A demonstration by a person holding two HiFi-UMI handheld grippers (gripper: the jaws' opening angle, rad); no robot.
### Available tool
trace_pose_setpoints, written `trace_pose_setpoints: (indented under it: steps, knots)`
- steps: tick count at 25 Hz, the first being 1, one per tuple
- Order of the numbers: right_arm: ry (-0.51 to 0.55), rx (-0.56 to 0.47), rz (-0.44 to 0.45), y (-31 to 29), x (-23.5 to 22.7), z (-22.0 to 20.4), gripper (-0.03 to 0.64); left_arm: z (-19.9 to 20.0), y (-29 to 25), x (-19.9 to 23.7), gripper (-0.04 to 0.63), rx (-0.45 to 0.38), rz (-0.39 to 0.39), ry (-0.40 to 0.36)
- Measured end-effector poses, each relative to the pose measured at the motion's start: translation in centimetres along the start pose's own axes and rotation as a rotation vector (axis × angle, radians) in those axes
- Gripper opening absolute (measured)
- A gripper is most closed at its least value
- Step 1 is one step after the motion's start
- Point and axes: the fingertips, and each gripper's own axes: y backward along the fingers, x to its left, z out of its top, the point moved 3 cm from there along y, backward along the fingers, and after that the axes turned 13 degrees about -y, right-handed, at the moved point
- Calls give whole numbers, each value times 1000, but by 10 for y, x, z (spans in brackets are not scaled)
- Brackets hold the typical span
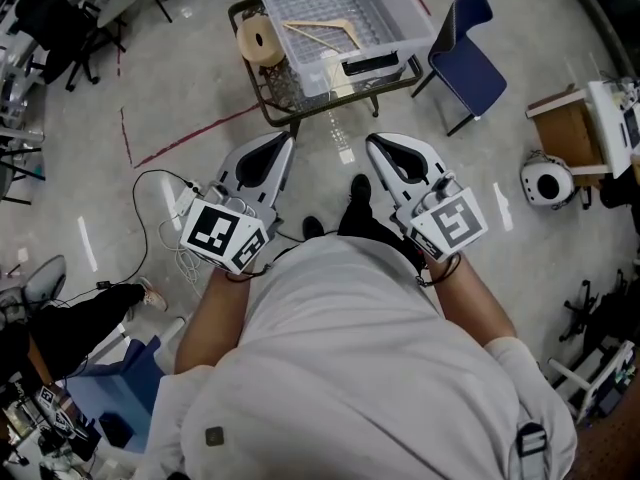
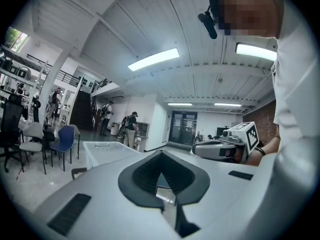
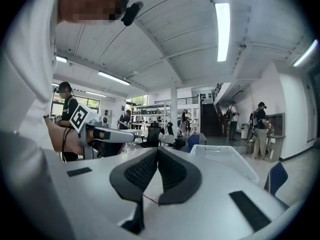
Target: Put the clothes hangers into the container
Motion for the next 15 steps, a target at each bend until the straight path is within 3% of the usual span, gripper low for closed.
trace_pose_setpoints:
  steps: [15]
  knots:
    - [-19, 3, 8, -1, -5, 1, 20, -3, -8, -3, 17, 0, -13, 5]
